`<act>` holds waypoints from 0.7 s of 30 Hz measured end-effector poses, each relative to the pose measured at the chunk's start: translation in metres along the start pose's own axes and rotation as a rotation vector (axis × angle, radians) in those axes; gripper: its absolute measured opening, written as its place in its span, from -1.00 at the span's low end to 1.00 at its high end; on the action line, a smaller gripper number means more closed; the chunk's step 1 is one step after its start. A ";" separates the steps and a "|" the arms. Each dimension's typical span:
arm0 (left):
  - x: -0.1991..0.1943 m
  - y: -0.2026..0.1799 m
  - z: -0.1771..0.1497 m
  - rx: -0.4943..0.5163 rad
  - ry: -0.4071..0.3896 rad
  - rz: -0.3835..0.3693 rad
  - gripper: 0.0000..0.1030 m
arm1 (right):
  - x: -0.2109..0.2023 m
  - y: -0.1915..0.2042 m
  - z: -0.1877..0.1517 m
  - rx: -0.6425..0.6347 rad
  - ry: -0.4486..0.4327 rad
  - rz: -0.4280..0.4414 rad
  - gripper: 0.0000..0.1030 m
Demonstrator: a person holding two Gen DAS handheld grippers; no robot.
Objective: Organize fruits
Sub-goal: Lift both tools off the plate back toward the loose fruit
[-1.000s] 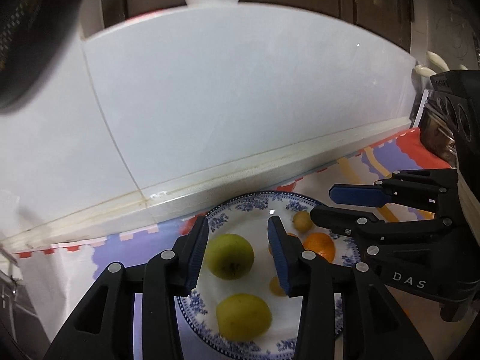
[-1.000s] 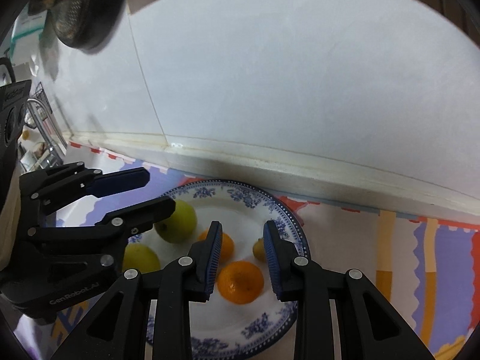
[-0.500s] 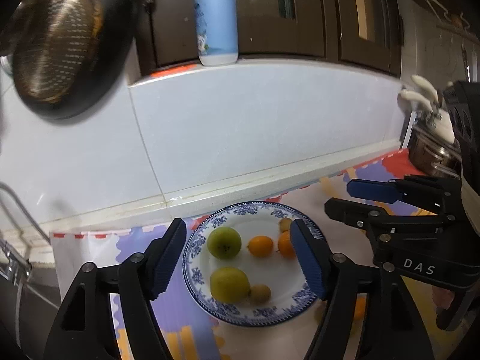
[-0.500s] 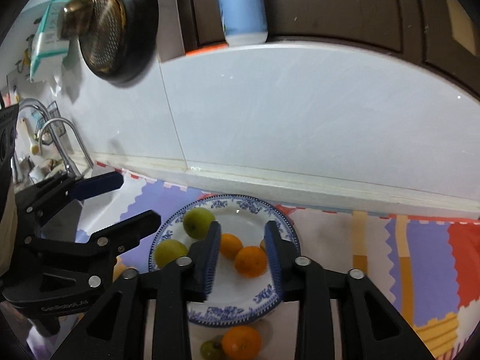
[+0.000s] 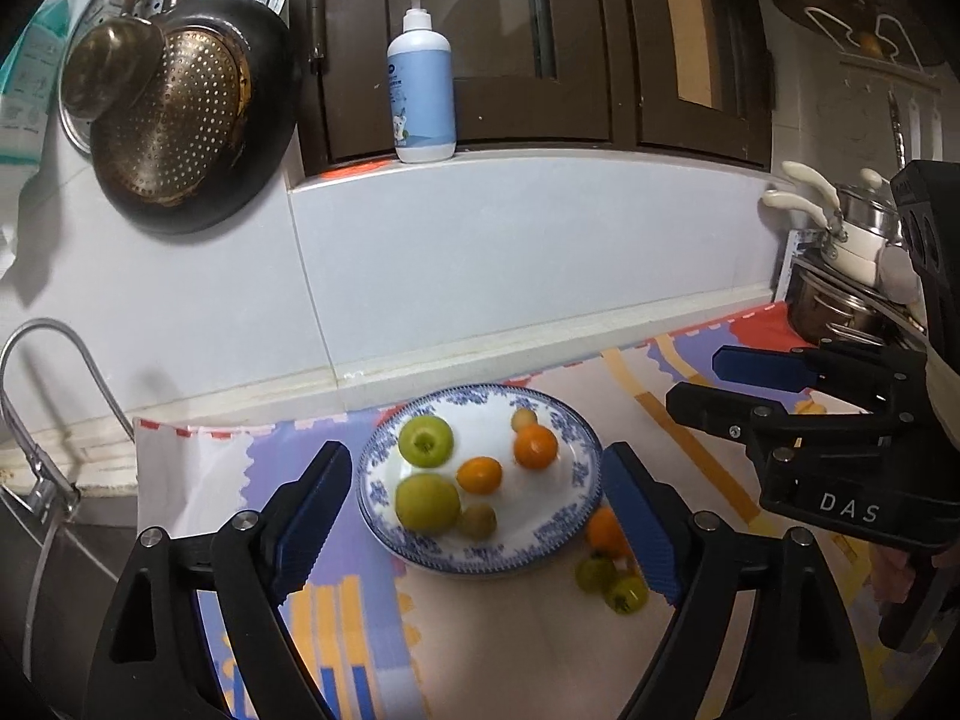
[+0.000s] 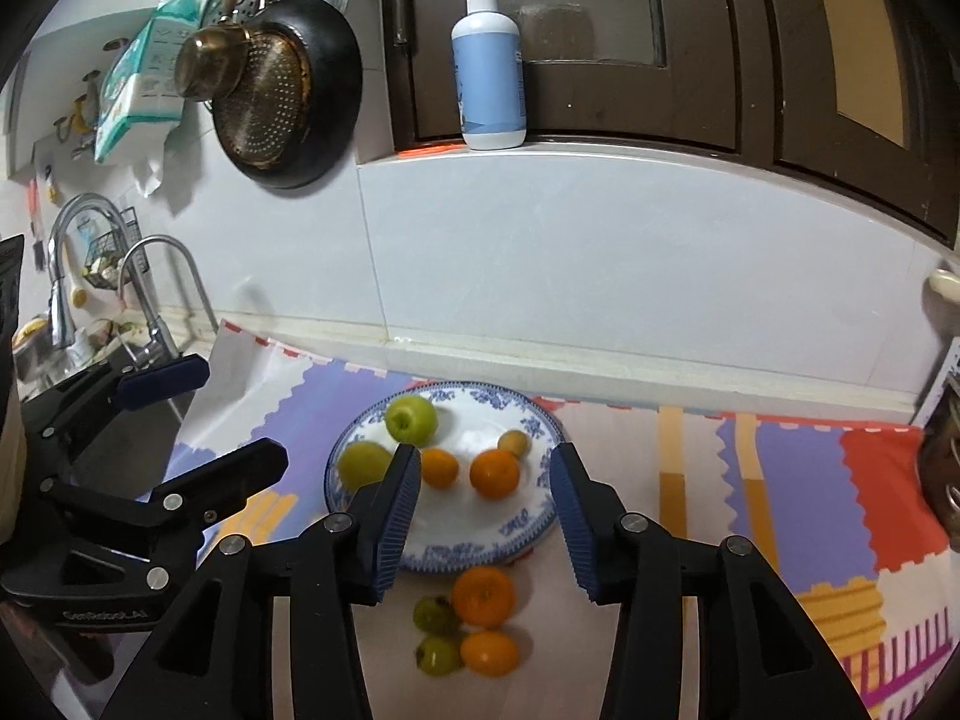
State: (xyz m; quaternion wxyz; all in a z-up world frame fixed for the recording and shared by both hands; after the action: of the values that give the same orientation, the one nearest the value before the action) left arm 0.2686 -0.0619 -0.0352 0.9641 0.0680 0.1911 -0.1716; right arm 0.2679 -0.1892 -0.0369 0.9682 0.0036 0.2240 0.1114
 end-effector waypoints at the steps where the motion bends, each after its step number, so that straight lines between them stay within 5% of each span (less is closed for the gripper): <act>1: -0.003 -0.002 -0.003 0.000 0.002 0.000 0.66 | -0.003 0.000 -0.003 -0.003 0.001 -0.003 -0.12; 21: -0.010 -0.056 -0.070 0.103 0.093 -0.097 0.65 | -0.019 0.000 -0.069 -0.244 0.173 0.042 -0.12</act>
State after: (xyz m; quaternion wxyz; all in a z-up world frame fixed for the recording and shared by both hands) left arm 0.2157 -0.0971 -0.0986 0.9399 0.1160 0.2299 -0.2241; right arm 0.2212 -0.1968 -0.0912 0.9359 -0.1191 0.2914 0.1579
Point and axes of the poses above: each gripper's, at about its wrist camera, not at the fingertips, and x roughly the way its jaws point, y to its left, z to its top, the point moved 6 cm from there along x, roughly the way its jaws point, and after that the axes turned 9 degrees about -y, right-handed, at the moved point
